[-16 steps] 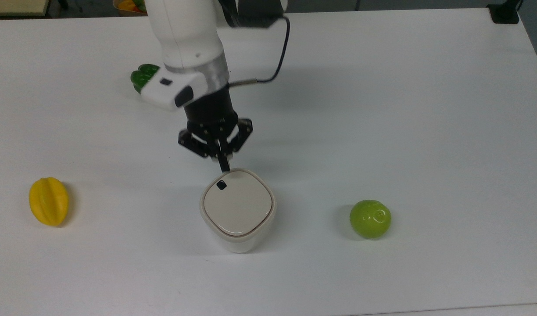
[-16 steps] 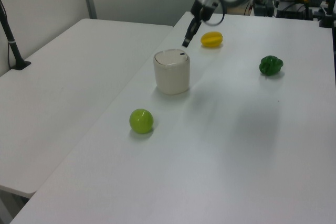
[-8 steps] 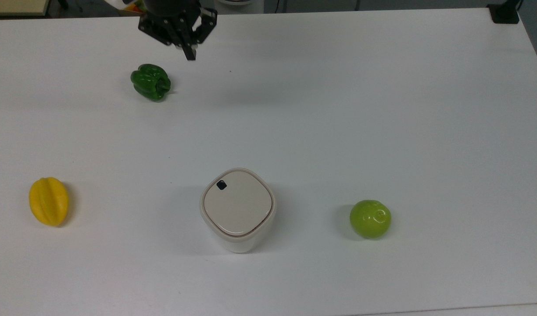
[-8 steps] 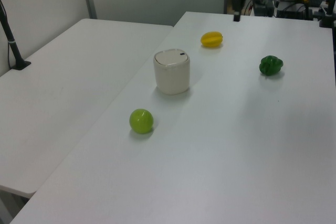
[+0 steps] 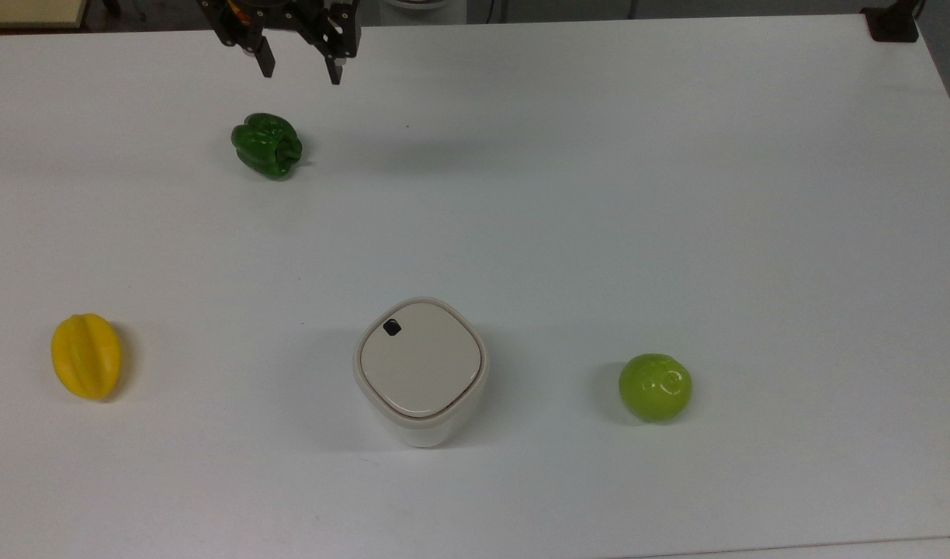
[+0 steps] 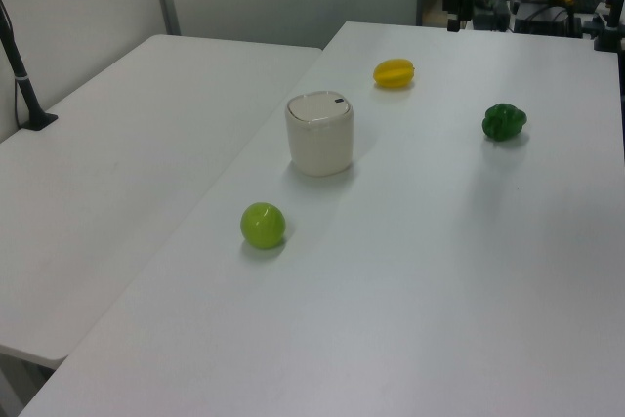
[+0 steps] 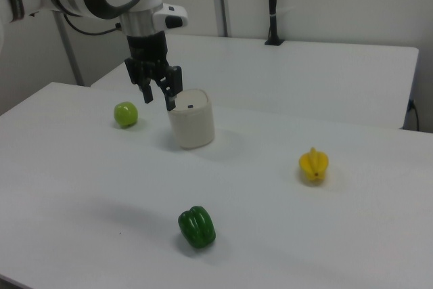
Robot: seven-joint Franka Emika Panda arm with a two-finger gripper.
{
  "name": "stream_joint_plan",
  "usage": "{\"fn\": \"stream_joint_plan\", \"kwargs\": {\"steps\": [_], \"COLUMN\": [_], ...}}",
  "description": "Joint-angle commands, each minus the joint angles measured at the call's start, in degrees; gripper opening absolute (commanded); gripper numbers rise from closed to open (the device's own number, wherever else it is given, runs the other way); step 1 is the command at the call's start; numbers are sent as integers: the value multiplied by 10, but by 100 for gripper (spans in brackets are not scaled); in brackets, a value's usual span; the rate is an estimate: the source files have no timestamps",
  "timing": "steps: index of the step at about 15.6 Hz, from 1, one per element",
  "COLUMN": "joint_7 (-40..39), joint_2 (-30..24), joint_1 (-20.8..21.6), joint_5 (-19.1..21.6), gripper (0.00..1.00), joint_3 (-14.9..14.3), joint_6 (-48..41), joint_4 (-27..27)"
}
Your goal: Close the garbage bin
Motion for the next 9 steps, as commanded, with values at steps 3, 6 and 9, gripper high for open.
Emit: {"fn": "stream_joint_plan", "kwargs": {"steps": [3, 6, 9], "joint_7": [13, 15, 16], "joint_2": [-18, -23, -28], "joint_1": [-24, -37, -41], "joint_5": [17, 34, 35], "gripper": [100, 100, 100], "joint_3": [1, 0, 0], "joint_6": [-26, -43, -50], "joint_4": [-18, -17, -16]}}
